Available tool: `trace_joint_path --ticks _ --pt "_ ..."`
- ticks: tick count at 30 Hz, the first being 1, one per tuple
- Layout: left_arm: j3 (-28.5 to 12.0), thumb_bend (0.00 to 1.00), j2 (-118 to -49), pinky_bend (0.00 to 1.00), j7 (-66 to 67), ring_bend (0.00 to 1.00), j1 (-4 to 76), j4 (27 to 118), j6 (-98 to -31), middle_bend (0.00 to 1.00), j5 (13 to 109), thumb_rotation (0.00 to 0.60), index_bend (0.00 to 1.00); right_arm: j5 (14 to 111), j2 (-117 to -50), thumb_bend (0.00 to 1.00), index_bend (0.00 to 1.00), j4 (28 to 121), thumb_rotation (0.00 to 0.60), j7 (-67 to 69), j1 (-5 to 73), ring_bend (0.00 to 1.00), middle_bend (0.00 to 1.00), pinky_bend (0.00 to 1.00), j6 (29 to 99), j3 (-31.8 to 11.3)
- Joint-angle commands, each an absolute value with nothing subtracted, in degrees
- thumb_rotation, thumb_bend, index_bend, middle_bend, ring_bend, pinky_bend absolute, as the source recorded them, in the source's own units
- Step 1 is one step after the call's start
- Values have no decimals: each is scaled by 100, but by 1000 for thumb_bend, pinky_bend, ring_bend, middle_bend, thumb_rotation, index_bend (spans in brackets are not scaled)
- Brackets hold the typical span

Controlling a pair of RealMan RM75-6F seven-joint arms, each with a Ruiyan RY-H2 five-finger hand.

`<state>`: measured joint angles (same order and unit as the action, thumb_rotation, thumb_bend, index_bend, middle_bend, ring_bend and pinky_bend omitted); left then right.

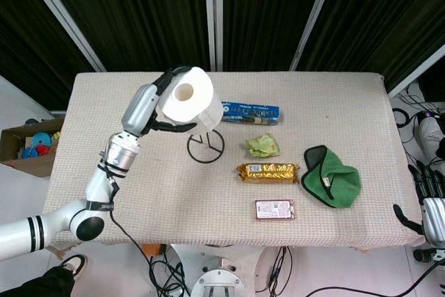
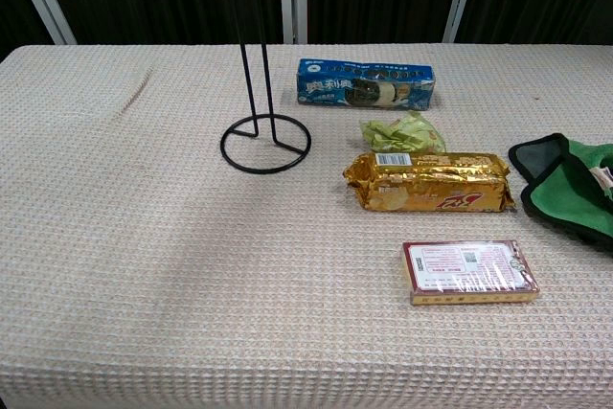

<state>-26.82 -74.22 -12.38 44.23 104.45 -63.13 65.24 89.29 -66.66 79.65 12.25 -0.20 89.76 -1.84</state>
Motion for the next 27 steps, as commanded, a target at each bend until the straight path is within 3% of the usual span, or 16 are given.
trace_joint_path --ticks 1,17,19,22,24,27 --pt "-2640 364 -7499 419 -1183 424 4479 10375 -6274 556 6458 600 219 8916 -6691 234 0 7927 600 1250 -4 0 0 0 8944 -187" --pt "-2210 363 -8097 413 -991 402 4611 9782 -6146 522 6392 600 180 8883 -6740 234 0 7838 600 1297 16 0 0 0 8875 -187" --pt "-2137 358 -8187 385 -1061 346 4635 9663 -6082 438 6490 600 133 8840 -6741 234 0 7820 600 1309 14 0 0 0 8854 -200" --pt "-2060 322 -8287 296 -1187 183 4654 9475 -6028 139 6657 600 13 8774 -6744 234 0 7785 600 1335 10 0 0 0 8824 -223" --pt "-2072 284 -8426 250 -1248 105 4642 9313 -6157 21 6730 600 0 8762 -6747 234 0 7762 600 1360 4 0 0 0 8825 -227" --pt "-2104 248 -8559 217 -1321 38 4617 9179 -6278 0 6750 600 0 8739 -6752 233 0 7736 600 1385 5 0 0 0 8803 -233"
